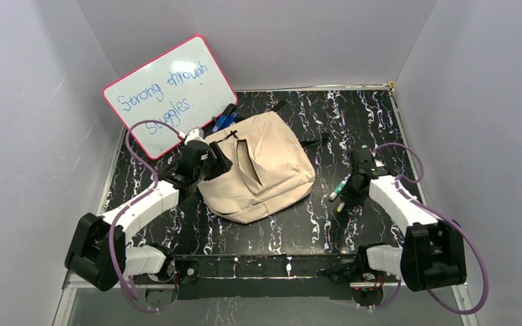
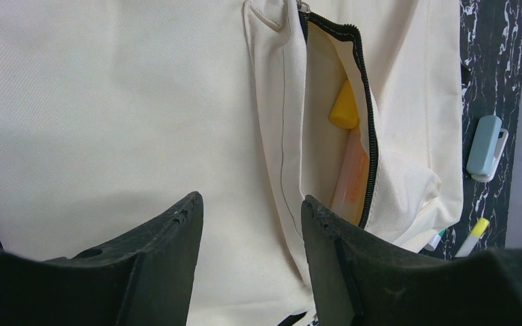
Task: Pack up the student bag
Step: Pick up the stationery from the center of the board.
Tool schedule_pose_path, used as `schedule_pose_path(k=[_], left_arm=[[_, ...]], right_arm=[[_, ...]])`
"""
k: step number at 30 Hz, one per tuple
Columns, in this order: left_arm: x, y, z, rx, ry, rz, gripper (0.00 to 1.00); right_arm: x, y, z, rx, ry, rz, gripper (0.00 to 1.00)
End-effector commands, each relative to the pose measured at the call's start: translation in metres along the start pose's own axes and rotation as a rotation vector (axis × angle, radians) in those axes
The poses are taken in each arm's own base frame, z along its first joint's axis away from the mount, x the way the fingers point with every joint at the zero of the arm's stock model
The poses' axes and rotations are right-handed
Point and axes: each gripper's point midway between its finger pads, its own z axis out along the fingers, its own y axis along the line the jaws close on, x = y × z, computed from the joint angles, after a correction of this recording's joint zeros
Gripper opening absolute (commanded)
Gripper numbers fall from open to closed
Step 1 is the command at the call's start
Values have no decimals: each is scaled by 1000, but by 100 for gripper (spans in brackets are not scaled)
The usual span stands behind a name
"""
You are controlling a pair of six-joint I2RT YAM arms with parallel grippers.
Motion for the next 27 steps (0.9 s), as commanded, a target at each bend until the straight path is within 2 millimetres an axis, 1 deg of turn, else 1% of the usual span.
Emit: schedule_pose_path(k=[1, 3, 6, 10, 12, 14, 17, 18, 21, 23, 25, 27], left_arm=[[-22, -11, -13, 36, -63, 2, 52], [-23, -16, -14, 51, -54, 10, 52], [-30, -29, -17, 86, -40, 21, 53], [-40, -61, -26, 206, -29, 35, 53], [-43, -79, -32, 282, -17, 37, 54], [-44, -93, -35, 343, 3, 27, 59], [-41, -110, -37, 426, 37, 3, 61], [-40, -115, -37, 450, 47, -7, 62], [-38, -127, -40, 518, 68, -34, 62], [-38, -135, -45, 569, 75, -47, 63], [-36, -139, -47, 602, 85, -57, 64], [-34, -142, -49, 623, 96, -64, 65]], right_arm=[[-47, 19, -35, -74, -188, -15, 0], [-56, 42, -50, -188, -200, -91, 0], [-63, 78, -71, -369, -214, -184, 0], [-63, 130, -99, -639, -212, -307, 0], [-55, 157, -112, -747, -165, -384, 0], [-45, 185, -125, -816, -160, -473, 0], [-18, 228, -152, -938, -208, -629, 0], [-9, 239, -161, -986, -215, -667, 0], [10, 263, -178, -1106, -216, -730, 0], [16, 275, -186, -1156, -221, -756, 0], [24, 283, -189, -1188, -201, -781, 0], [28, 288, -192, -1216, -198, -791, 0]])
